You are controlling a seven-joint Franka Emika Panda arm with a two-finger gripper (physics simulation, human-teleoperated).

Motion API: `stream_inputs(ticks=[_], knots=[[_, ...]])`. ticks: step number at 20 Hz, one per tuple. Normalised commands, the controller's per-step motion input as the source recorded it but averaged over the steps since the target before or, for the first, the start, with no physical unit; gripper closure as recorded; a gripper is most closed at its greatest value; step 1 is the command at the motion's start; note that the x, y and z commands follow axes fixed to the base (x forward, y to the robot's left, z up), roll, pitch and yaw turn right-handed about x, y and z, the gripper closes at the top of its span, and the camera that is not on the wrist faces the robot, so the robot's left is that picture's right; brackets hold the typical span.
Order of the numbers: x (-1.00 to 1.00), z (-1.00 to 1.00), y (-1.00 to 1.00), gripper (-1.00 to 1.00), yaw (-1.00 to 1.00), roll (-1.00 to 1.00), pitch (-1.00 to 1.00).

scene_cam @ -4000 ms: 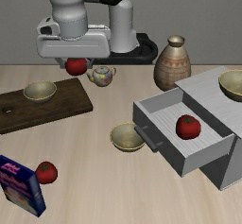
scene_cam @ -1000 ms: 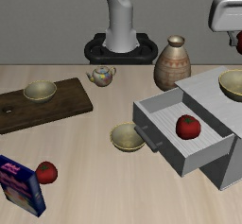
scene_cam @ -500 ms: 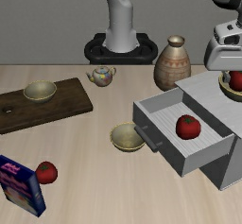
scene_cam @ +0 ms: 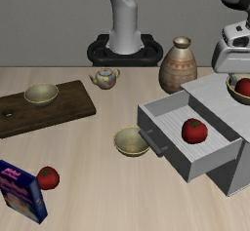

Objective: Pick the tomato next to the cutting board and place it on the porcelain bowl at the top of the cabinet

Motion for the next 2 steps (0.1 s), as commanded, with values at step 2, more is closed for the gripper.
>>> stream_inputs(ticks=[2], knots=[[0.00,0.00,0.00,-1.00,0.00,0.00,0.00]])
